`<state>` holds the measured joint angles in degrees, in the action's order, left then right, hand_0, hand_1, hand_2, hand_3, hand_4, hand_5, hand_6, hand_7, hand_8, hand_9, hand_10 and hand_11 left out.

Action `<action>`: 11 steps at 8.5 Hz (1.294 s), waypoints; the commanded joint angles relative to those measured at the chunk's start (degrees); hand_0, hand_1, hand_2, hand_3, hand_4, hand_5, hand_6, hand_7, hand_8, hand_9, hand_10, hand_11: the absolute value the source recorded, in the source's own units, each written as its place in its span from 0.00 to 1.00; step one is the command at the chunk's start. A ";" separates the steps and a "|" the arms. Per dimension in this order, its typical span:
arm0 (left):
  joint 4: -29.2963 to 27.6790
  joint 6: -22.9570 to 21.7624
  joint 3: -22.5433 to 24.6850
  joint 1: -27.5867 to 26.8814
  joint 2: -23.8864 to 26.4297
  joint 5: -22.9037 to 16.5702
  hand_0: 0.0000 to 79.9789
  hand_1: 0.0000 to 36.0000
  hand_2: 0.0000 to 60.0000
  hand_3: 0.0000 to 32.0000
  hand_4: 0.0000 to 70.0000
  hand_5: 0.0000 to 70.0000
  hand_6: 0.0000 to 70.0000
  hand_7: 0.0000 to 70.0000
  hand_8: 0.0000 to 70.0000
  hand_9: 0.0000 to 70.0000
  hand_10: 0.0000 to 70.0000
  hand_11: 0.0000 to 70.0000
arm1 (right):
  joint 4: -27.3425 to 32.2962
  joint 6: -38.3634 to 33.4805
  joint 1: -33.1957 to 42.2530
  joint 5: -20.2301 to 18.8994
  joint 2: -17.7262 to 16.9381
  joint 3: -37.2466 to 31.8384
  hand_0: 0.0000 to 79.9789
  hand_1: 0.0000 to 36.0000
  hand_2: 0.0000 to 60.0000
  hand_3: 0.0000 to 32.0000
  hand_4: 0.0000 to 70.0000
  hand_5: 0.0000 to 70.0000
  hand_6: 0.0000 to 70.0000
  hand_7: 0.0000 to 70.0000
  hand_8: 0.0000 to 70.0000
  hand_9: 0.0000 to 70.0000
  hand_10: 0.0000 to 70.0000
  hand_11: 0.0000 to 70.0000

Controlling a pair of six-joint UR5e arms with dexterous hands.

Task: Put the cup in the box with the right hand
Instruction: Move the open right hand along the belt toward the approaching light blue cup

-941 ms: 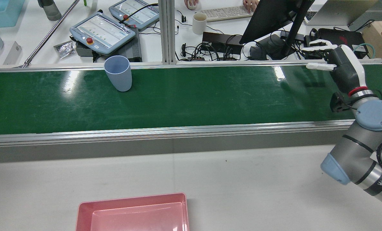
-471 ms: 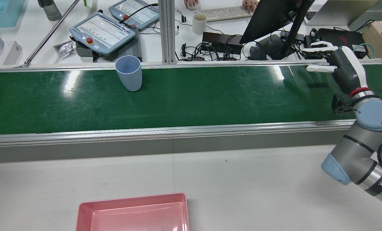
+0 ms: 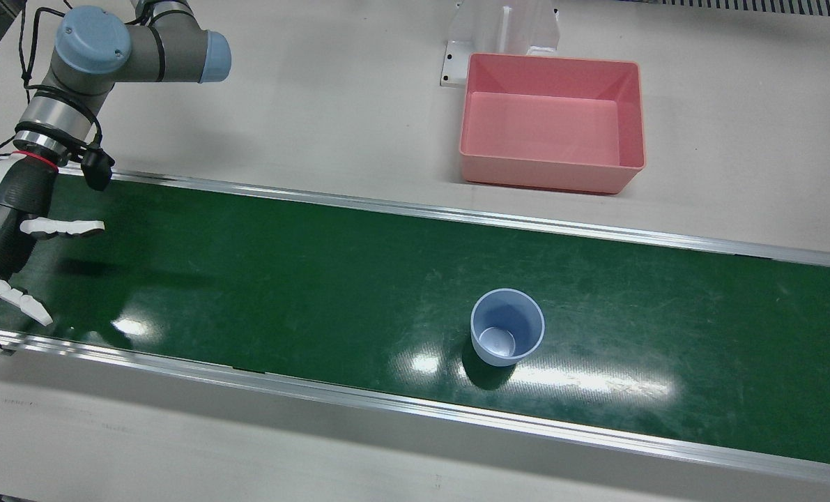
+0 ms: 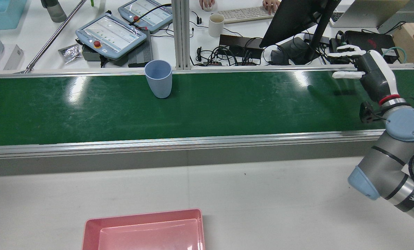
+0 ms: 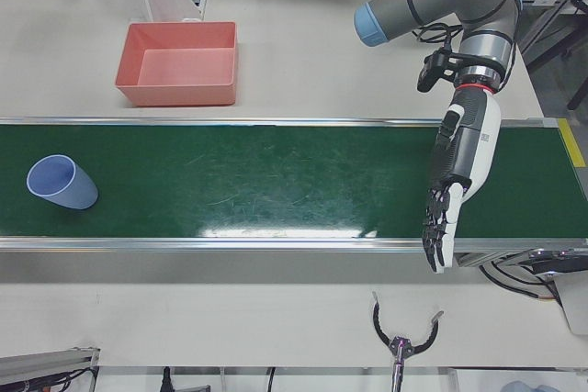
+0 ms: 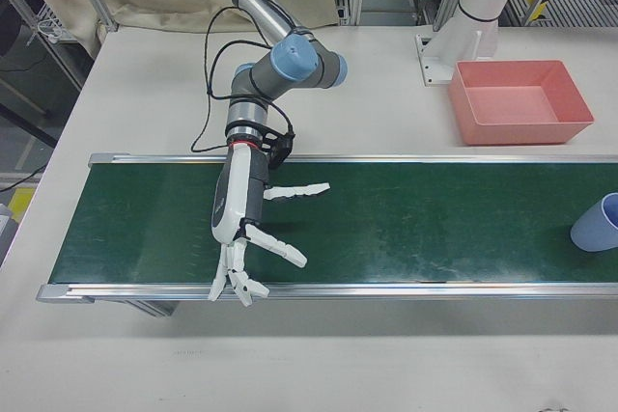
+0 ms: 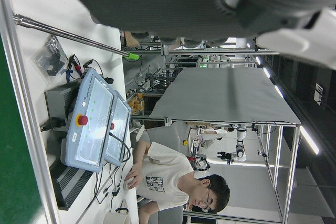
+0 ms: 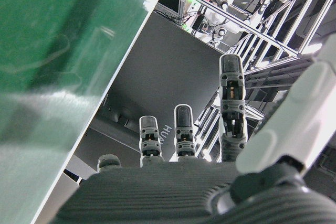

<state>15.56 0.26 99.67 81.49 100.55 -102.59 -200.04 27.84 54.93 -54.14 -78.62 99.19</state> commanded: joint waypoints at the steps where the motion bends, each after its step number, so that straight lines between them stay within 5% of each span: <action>1: 0.00 0.00 0.00 -0.02 0.00 -0.07 0.00 0.00 0.00 0.00 0.00 0.00 0.00 0.00 0.00 0.00 0.00 0.00 | 0.00 1.60 0.00 -0.17 0.58 0.30 0.54 0.03 0.06 0.43 0.66 0.01 0.08 0.56 0.13 0.29 0.00 0.00; 11: 0.00 0.00 0.00 -0.02 -0.09 0.02 0.00 0.00 0.00 0.00 0.00 0.00 0.00 0.00 0.00 0.00 0.00 0.00 | 0.00 6.26 -1.75 -1.04 1.54 2.15 0.54 0.02 0.05 0.48 0.64 0.01 0.07 0.55 0.12 0.29 0.00 0.00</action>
<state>15.56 0.26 99.68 81.47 100.52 -102.60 -200.04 32.93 53.75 -54.46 -77.04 100.53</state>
